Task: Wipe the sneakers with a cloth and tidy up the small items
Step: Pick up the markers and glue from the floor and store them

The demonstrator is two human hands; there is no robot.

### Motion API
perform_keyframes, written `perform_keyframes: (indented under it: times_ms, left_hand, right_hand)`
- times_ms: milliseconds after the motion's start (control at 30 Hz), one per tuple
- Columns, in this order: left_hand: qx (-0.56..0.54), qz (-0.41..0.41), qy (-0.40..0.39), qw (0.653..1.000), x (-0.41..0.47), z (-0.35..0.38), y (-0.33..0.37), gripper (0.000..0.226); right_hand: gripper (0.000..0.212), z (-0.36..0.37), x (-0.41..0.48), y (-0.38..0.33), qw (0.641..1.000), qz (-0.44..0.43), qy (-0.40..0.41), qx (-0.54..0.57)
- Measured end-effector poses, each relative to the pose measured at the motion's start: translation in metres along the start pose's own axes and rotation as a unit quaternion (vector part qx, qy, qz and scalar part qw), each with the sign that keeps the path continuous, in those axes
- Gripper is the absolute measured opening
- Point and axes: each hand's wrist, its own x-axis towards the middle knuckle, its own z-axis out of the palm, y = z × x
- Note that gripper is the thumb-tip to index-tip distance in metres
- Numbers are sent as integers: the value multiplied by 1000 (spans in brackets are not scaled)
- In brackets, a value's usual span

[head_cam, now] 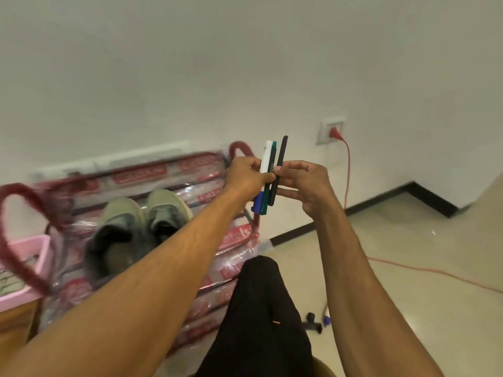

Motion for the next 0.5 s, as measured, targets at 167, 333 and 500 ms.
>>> perform_keyframes:
  times_ms: [167,333,500]
  left_hand:
    - [-8,26,92,995,-29,-86,31,14]
    - [10,18,180,984,-65,-182,34,16]
    - [29,-19,253,967,-103,-273,15,18]
  right_hand:
    - [17,78,-26,-41,996,-33,-80,12]
    - [18,173,-58,-53,985,-26,-171,1]
    - [21,264,-97,-41,972,-2,-236,-7]
